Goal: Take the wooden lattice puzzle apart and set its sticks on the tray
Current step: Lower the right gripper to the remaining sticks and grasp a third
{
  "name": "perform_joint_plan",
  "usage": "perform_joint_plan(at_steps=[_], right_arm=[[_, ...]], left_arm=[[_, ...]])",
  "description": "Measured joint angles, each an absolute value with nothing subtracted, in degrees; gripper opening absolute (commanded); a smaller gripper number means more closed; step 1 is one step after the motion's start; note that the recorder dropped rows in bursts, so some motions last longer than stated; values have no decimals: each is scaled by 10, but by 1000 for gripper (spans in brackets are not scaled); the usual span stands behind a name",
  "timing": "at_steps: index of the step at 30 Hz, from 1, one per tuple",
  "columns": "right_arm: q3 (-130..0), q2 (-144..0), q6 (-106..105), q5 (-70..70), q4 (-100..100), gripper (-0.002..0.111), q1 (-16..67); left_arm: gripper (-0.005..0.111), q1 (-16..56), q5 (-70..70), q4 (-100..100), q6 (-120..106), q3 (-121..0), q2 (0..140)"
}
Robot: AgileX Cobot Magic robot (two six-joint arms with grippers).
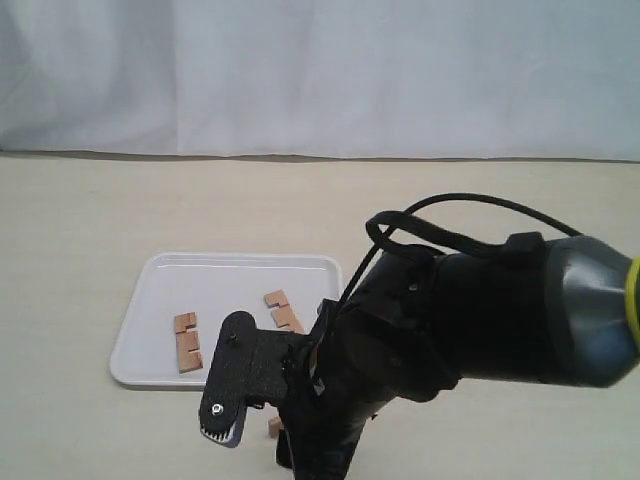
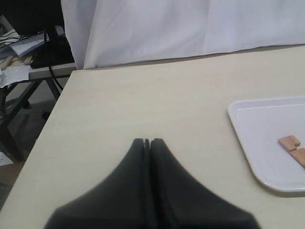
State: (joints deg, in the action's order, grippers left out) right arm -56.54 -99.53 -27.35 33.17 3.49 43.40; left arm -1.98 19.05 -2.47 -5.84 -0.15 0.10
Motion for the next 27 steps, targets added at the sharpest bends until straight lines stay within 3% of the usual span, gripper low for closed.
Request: perform_joint_plan(at_steps=[27], right_arm=[[-563,-1067,-370,330,138,46,434]], left_arm=[[0,-20,191,-25,-58,-1,1]])
